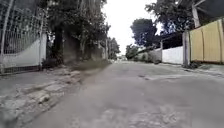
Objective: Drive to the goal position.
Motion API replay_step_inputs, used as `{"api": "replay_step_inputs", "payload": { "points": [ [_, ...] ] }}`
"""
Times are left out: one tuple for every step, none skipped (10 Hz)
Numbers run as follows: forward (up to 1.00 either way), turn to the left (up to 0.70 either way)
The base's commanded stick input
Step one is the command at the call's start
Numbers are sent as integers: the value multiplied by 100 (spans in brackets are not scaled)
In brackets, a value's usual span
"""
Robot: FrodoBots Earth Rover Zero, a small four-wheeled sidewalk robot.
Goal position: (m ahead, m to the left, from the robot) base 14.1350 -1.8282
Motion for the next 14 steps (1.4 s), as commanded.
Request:
{"api": "replay_step_inputs", "payload": {
  "points": [
    [100, 0],
    [100, 0],
    [100, 0],
    [100, 0],
    [100, 0],
    [100, 0],
    [100, 0],
    [100, 0],
    [100, 0],
    [100, 0],
    [100, 0],
    [100, 0],
    [100, 0],
    [100, 0]
  ]
}}
